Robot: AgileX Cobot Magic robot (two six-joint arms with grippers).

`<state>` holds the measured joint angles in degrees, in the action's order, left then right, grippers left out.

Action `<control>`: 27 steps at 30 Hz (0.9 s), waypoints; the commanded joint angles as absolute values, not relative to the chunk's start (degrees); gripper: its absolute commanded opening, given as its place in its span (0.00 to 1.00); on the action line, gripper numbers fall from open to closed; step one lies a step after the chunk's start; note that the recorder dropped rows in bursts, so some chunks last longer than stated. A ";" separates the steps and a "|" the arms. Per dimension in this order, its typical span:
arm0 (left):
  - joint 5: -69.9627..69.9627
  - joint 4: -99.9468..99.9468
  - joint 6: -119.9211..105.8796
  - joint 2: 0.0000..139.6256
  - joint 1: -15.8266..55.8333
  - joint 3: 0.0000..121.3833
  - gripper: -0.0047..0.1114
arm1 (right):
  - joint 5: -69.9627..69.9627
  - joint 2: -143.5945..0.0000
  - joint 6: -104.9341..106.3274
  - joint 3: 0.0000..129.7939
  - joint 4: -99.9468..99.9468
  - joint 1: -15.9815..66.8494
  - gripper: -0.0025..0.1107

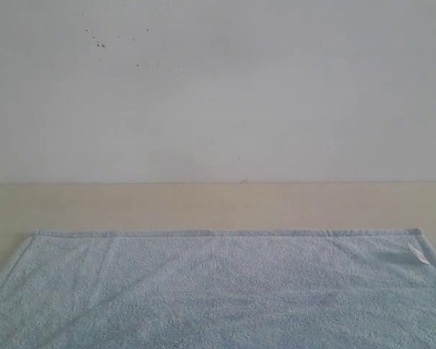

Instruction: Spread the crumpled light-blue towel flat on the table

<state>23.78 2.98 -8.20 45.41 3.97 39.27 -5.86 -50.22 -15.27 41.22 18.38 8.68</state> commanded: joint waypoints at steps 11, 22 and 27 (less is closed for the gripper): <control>26.58 5.37 -6.87 36.21 4.08 32.79 0.07 | -9.27 -30.52 -16.10 33.67 13.98 8.67 0.02; 26.55 5.37 -7.10 36.21 4.08 32.79 0.07 | -9.27 -30.52 -16.10 33.67 13.98 8.67 0.02; 26.55 5.37 -7.10 36.21 4.08 32.79 0.07 | -9.27 -30.52 -16.10 33.67 13.98 8.67 0.02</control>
